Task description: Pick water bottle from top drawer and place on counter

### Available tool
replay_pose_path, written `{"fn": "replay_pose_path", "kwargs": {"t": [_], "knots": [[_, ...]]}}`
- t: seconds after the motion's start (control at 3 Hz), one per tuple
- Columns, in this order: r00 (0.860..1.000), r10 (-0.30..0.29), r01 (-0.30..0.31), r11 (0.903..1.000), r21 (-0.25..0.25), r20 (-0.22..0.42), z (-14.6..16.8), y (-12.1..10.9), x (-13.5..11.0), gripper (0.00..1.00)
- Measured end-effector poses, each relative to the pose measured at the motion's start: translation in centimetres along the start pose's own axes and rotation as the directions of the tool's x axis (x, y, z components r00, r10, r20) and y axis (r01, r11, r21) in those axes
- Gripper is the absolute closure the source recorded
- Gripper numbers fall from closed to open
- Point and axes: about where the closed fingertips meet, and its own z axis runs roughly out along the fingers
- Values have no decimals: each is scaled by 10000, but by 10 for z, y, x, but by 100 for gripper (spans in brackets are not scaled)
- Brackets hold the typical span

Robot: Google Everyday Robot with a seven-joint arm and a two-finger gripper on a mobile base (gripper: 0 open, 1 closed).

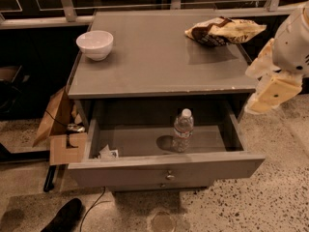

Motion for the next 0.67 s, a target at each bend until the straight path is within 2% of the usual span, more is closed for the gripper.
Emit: {"fn": "replay_pose_path", "kwargs": {"t": [0.33, 0.67], "knots": [[9947, 400, -409, 9991, 77, 944, 22, 12, -10, 65], [9781, 870, -894, 9960, 45, 1891, 55, 23, -16, 89]]}}
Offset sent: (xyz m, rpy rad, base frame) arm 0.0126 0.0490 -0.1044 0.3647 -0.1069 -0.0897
